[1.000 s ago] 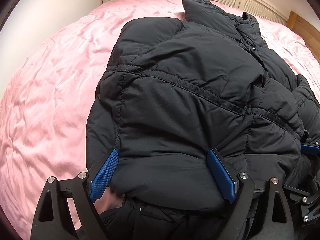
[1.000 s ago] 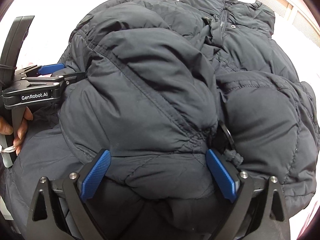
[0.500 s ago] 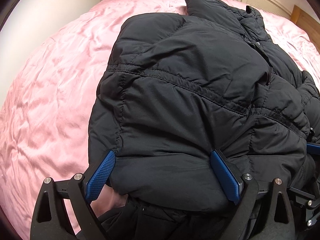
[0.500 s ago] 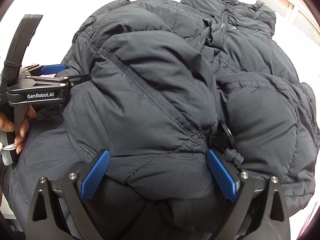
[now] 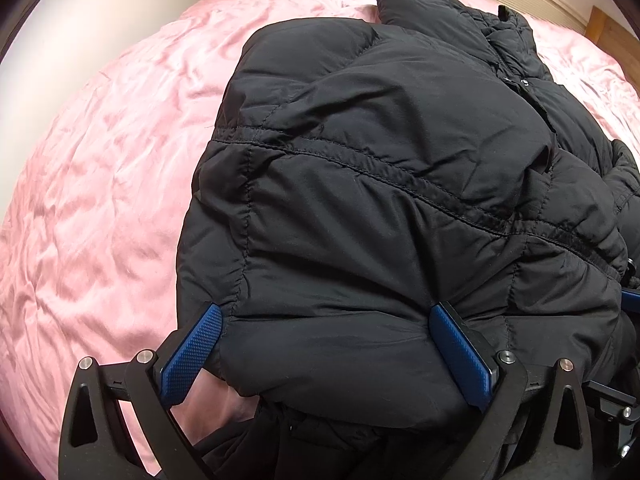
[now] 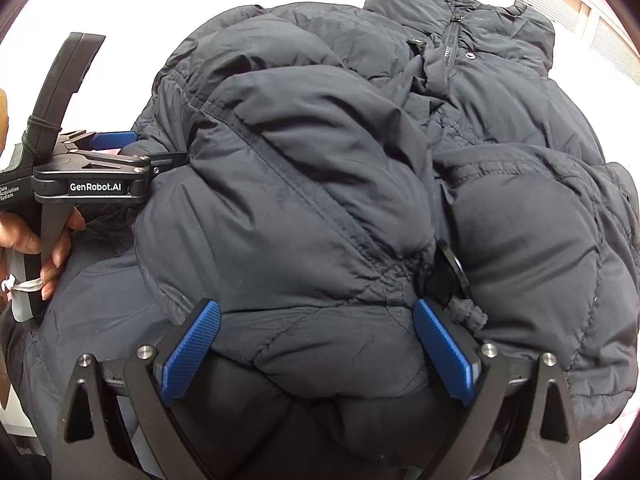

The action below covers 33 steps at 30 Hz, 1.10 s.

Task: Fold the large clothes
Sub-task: 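Lift the hem with both tools and fold it up toward the collar, then open both tools and release the folded hem onto the coat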

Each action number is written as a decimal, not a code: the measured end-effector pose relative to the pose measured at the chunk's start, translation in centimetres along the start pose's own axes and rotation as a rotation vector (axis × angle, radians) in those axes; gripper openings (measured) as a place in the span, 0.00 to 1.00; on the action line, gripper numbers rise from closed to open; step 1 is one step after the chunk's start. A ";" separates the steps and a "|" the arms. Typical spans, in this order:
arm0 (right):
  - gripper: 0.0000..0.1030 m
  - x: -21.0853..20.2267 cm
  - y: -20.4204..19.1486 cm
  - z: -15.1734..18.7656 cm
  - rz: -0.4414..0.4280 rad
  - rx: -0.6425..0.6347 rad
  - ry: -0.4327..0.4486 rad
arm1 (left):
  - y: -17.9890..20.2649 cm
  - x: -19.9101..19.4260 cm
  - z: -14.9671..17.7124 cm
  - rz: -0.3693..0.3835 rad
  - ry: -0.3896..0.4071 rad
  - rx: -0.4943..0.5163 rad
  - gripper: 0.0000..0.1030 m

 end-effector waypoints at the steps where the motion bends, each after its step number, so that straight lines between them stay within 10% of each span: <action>1: 0.96 -0.1 0.0 0.0 -0.001 -0.002 -0.003 | 0.0 0.0 0.0 0.000 -0.001 0.001 0.99; 21: 0.96 -8.2 3.1 -2.4 -0.104 0.055 0.060 | -3.3 -4.8 -2.2 0.012 0.022 -0.010 0.99; 33: 0.96 -9.7 20.0 -13.4 -0.017 0.354 0.284 | -5.3 -4.2 -16.3 0.211 0.185 -0.120 0.99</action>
Point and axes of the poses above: each gripper's, at about its wrist camera, not at the fingertips, and x roughly the way its jaws point, y to its right, z to its underside, the point moved 8 cm from there along x, roughly the way its jaws point, and after that the axes turned 9 degrees about x, right-handed, at the moved point
